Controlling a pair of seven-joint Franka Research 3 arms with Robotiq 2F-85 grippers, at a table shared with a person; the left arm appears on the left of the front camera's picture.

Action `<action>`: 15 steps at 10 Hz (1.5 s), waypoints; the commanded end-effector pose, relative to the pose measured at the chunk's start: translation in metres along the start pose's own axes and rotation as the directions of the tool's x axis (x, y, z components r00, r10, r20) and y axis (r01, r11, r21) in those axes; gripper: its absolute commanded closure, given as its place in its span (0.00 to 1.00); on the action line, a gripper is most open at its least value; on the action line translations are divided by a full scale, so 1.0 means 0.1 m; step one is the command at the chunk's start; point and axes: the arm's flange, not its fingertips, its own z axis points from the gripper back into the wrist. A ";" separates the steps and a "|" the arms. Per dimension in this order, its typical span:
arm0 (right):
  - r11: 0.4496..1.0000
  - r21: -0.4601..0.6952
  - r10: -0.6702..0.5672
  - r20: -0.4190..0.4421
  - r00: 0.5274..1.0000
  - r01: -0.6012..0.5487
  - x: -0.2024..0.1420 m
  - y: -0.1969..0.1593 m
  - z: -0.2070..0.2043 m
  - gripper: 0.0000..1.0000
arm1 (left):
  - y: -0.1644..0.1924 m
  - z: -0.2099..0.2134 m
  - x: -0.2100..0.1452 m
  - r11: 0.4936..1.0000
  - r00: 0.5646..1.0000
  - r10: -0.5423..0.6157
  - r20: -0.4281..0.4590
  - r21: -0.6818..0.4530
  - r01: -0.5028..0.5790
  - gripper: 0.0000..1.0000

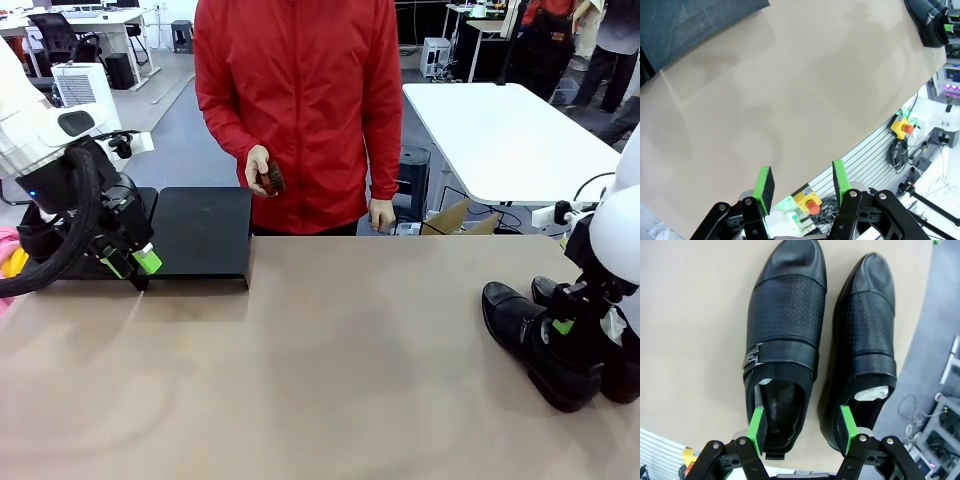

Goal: Organize the shoes by placing them on the stand.
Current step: Pick up one Shoe and place it in the middle of the table.

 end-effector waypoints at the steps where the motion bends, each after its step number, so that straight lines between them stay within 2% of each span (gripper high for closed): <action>1: 1.000 -0.008 -0.026 0.000 1.000 0.026 -0.09 0.01 -0.11 0.25 | -0.01 0.00 -0.03 1.000 1.000 -0.008 0.008 -0.016 0.008 0.38; 5: 0.999 0.044 -0.026 -0.032 0.999 0.027 -0.02 -0.02 -0.24 0.25 | -0.01 0.00 -0.03 1.000 1.000 -0.008 0.008 -0.016 0.008 0.38; 10: 0.991 0.114 -0.061 -0.021 0.998 0.063 0.01 -0.06 -0.32 0.25 | -0.01 0.00 -0.03 1.000 1.000 -0.008 0.008 -0.016 0.008 0.38; 15: 0.989 0.120 -0.081 -0.050 0.995 0.086 -0.01 -0.13 -0.46 0.25 | -0.01 0.00 -0.03 1.000 1.000 -0.008 0.008 -0.016 0.008 0.38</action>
